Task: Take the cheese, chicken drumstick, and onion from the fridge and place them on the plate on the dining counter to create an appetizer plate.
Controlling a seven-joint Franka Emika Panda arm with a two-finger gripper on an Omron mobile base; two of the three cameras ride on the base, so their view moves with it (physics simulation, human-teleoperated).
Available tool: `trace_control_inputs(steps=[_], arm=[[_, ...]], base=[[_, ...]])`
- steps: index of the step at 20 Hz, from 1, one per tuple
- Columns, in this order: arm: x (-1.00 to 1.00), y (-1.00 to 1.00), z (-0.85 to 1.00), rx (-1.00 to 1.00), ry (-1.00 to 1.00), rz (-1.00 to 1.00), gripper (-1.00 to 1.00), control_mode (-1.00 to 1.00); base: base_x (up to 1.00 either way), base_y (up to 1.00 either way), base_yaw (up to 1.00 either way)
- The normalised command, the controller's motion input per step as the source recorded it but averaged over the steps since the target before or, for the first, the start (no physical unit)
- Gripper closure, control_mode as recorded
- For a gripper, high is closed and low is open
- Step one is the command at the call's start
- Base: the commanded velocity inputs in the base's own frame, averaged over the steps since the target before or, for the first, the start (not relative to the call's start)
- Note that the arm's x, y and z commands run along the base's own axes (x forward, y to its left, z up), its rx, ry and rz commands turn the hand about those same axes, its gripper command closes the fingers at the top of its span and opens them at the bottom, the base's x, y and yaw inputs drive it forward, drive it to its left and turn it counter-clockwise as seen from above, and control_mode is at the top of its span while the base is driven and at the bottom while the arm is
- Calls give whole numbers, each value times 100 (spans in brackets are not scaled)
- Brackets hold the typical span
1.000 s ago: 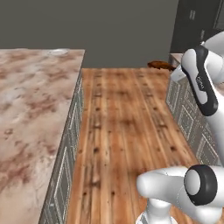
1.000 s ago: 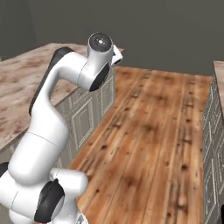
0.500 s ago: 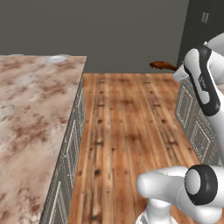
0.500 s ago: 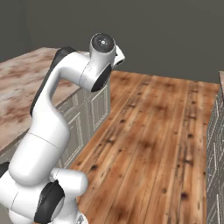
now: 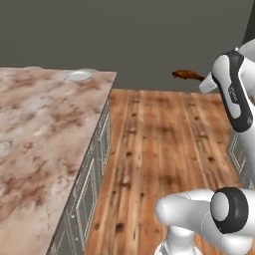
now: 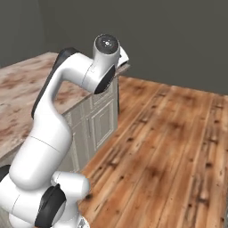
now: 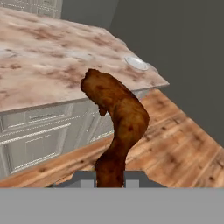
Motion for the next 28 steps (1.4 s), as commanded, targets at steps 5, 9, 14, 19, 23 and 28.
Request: trace_control_inputs(steps=[5,9,14,19,23,28], arm=[[0,0,0,0,0,0,100,100],[0,0,0,0,0,0,100,100],[0,0,0,0,0,0,100,100],[0,0,0,0,0,0,100,100],[0,0,0,0,0,0,100,100],[0,0,0,0,0,0,100,100]], base=[[100,-59,29],[100,-68,30],[100,-78,32],[100,-91,32],[100,-92,32],[100,-90,32]])
